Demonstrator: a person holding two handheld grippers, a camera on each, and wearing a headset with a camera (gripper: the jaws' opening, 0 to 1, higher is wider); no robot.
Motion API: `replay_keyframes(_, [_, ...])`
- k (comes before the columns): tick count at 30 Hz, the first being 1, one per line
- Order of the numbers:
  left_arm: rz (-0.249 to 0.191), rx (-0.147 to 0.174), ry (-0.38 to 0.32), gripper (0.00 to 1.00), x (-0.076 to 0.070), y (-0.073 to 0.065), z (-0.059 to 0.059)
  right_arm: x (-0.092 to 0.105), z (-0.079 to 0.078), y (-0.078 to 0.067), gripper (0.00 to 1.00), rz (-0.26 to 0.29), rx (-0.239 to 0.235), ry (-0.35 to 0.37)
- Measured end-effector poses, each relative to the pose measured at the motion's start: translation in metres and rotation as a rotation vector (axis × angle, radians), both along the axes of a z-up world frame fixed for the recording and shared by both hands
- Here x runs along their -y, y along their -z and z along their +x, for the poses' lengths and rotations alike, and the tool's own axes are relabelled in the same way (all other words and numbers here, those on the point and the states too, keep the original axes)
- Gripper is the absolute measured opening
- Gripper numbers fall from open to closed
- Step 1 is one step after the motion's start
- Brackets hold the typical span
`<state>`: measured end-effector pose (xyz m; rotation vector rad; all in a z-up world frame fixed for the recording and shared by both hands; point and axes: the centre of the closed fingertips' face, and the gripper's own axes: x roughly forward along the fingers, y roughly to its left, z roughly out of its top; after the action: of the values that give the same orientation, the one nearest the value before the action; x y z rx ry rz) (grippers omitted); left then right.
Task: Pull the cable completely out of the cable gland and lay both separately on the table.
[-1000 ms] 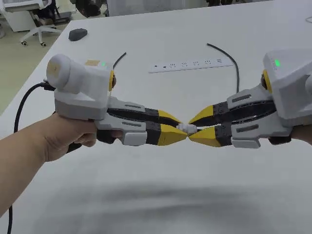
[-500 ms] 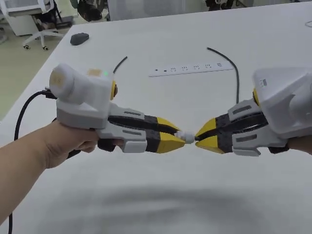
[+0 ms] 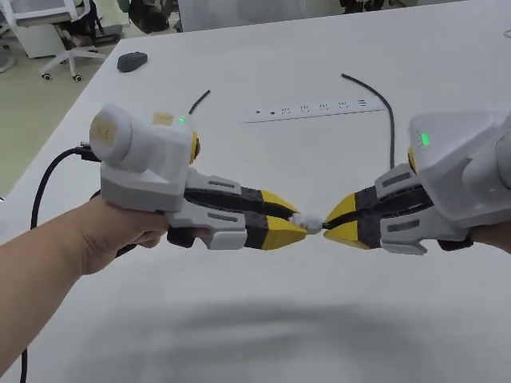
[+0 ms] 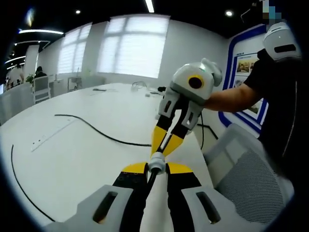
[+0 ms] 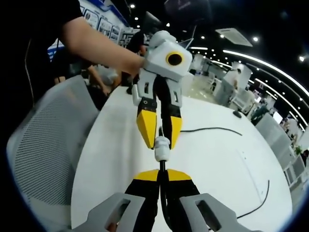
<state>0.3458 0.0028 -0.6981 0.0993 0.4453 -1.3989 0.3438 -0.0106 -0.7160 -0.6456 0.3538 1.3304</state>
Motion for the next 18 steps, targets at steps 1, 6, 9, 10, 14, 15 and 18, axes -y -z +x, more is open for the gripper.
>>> replay_keyframes(1, [-0.004, -0.002, -0.005, 0.15, -0.001, -0.001, 0.001, 0.002, 0.001, 0.0, 0.0, 0.0, -0.002, 0.008])
replay_keyframes(6, [-0.021, 0.02, -0.038, 0.15, -0.005, -0.005, 0.007, 0.015, 0.008, -0.003, 0.0, 0.007, 0.007, 0.072])
replay_keyframes(9, [-0.024, 0.029, -0.048, 0.15, -0.008, -0.006, 0.01, 0.025, 0.013, -0.002, 0.0, -0.007, 0.021, 0.107])
replay_keyframes(10, [-0.022, 0.03, -0.052, 0.15, -0.01, -0.005, 0.012, 0.031, 0.016, 0.0, 0.0, -0.012, 0.023, 0.13])
replay_keyframes(14, [-0.017, 0.024, -0.094, 0.15, -0.02, -0.003, 0.02, 0.056, 0.025, 0.006, 0.0, -0.019, 0.01, 0.193])
replay_keyframes(15, [-0.029, 0.014, -0.107, 0.15, -0.023, -0.004, 0.021, 0.063, 0.028, 0.007, 0.0, -0.02, 0.006, 0.222])
replay_keyframes(18, [-0.036, 0.029, -0.125, 0.15, -0.029, -0.005, 0.026, 0.09, 0.04, 0.01, 0.0, -0.02, 0.004, 0.3])
